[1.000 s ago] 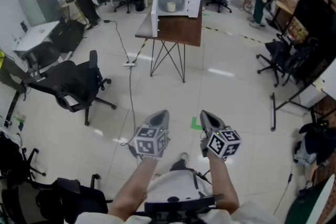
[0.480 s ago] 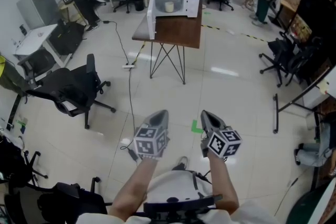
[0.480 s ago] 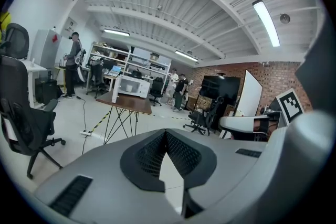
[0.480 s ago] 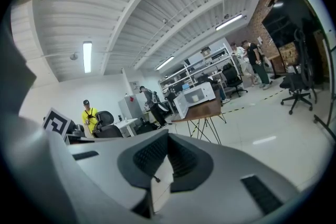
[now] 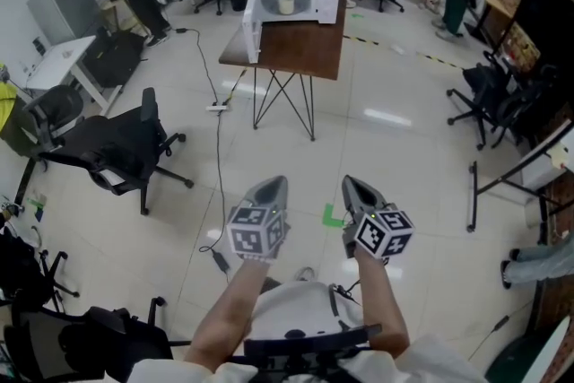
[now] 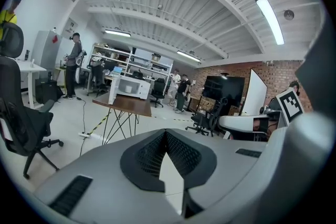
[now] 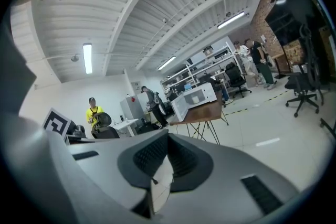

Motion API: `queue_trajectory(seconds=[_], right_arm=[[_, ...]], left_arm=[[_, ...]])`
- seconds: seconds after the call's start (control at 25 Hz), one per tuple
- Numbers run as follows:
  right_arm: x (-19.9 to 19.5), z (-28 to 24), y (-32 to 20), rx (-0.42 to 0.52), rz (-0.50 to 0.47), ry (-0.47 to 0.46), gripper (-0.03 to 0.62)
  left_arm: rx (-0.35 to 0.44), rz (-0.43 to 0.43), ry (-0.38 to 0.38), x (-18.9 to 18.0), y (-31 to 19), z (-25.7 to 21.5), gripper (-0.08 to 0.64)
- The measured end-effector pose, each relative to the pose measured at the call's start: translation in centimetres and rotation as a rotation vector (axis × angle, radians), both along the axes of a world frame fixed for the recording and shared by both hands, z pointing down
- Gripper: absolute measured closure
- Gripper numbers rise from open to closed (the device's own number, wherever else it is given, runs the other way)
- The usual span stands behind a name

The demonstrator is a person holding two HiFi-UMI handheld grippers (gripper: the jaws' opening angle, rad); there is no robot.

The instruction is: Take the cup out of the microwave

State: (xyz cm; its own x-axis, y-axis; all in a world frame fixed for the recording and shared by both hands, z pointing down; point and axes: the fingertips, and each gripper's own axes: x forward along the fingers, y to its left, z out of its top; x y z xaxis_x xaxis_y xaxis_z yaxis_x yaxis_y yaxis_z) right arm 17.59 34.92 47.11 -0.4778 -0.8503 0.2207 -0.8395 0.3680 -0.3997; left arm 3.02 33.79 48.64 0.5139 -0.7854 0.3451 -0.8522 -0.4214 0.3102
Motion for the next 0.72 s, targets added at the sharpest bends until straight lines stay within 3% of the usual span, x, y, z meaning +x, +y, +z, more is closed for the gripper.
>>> queue_trajectory(seconds=[0.72], right_arm=[[0.8,2.2,-6.5,-0.042,-0.030,-0.016,0.589]], left_arm=[[-0.030,-0.010,-0.006,1.7,-6.2,1.8,0.566]])
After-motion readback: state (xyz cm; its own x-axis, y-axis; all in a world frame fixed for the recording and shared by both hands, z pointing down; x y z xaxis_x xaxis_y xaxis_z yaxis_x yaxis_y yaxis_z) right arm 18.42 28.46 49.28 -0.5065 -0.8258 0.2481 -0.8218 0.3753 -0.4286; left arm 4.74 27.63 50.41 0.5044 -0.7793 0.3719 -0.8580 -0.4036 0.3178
